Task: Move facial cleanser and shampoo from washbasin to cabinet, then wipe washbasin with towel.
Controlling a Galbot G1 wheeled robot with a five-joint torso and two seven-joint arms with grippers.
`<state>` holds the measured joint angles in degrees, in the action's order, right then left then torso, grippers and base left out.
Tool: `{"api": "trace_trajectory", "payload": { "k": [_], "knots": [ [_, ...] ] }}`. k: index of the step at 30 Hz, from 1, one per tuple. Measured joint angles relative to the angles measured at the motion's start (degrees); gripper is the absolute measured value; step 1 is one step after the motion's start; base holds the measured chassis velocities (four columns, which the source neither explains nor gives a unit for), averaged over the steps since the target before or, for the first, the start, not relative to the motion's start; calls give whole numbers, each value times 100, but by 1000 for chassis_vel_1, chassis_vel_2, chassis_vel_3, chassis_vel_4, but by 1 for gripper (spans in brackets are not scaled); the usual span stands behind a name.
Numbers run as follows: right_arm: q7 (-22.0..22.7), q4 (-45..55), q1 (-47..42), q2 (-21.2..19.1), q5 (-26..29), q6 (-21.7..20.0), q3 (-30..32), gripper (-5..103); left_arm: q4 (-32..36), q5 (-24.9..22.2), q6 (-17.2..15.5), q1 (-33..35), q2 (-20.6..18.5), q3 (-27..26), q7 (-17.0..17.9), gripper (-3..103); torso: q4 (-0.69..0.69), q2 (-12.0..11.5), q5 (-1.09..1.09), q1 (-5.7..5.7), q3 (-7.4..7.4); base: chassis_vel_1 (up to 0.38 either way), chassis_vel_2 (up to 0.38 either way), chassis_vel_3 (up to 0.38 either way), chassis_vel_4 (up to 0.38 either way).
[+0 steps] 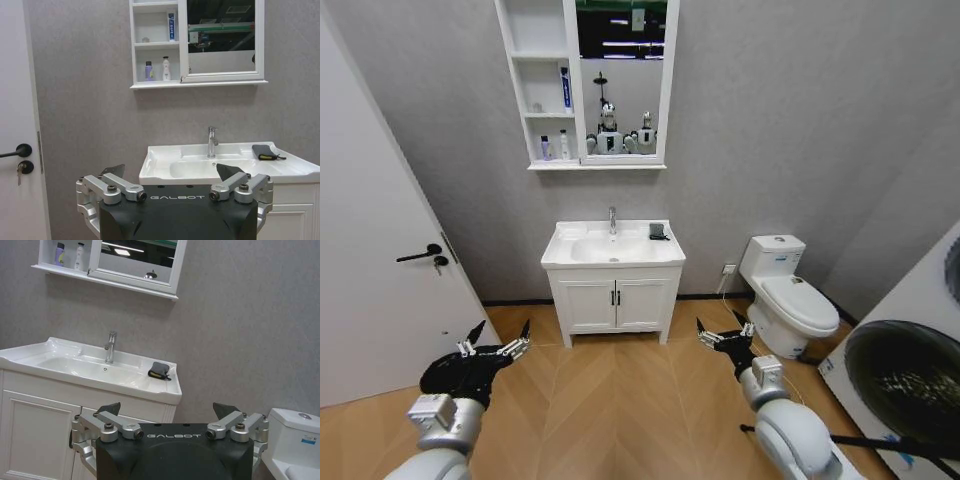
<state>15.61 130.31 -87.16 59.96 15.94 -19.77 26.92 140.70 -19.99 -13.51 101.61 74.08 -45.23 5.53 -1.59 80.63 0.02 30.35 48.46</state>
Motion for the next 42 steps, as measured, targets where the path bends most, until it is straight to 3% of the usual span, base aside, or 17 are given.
{"api": "trace_trajectory", "payload": {
  "k": [42],
  "knots": [
    [16, 6, 1, 3, 12, -8, 2, 100, 0, 0, 0, 1, 0, 0, 0, 100, 1, 3, -1, -3, -1, 1, 0, -1, 1]
  ]
}}
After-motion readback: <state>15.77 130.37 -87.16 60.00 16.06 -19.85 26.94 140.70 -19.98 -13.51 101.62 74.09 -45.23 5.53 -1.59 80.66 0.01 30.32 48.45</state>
